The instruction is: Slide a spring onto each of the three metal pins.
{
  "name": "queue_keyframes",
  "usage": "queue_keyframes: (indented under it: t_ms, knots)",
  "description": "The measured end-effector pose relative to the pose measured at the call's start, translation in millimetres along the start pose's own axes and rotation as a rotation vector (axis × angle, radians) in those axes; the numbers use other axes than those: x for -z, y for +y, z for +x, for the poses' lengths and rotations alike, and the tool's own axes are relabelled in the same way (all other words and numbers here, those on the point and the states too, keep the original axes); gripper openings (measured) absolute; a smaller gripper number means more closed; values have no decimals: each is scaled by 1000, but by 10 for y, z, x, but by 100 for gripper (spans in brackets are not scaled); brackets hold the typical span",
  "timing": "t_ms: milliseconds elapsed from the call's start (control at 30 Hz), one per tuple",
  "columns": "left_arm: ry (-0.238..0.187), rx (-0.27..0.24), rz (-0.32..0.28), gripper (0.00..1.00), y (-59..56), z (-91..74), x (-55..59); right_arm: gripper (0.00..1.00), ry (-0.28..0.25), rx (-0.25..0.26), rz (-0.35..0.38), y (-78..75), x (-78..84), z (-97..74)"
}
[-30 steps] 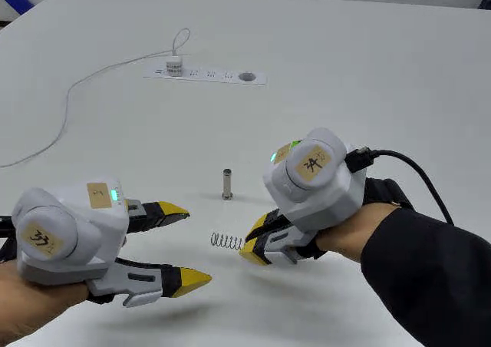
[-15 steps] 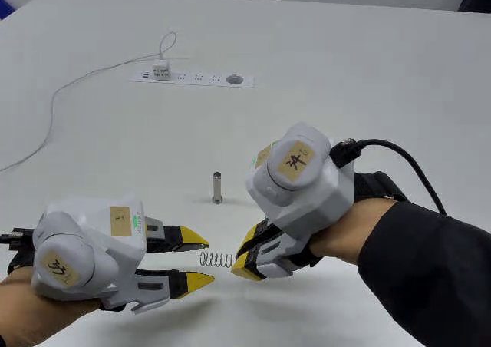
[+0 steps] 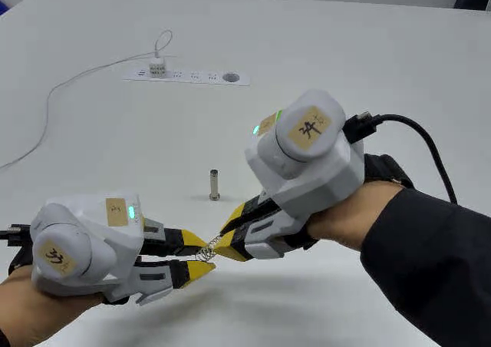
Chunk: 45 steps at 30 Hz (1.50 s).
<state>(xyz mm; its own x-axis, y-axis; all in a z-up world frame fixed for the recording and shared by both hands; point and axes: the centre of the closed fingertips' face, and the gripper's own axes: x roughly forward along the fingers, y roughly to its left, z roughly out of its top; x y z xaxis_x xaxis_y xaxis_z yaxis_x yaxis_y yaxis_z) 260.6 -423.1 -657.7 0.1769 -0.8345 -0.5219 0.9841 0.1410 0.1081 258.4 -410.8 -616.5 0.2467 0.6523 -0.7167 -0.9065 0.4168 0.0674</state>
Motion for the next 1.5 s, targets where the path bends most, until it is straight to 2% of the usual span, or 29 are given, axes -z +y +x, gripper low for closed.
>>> queue_keyframes:
  t_ms: [100,233,500,867,967,1133,1300,1500]
  knots:
    - [-14,0,-11,11,-8,2,-34,11,-27,7,-20,23,-88,2]
    - [-23,0,-20,11,-18,12,-53,12,-32,5,-45,41,-129,20]
    - [-44,-7,-39,11,-1,11,-76,12,-8,3,-55,25,-74,51]
    - [-56,-2,-52,11,-9,23,-109,12,-21,12,-45,4,-104,40]
    - [-63,1,-62,14,-12,31,-126,12,-22,20,-37,-12,-100,17]
    - [-65,-5,-82,20,-7,14,-120,12,-32,43,-16,-87,-91,-78]
    - [-71,-26,-103,25,34,-47,-109,12,-31,86,8,-233,-24,-221]
    - [-87,-70,-140,29,103,-157,-110,12,-47,160,45,-453,63,-517]
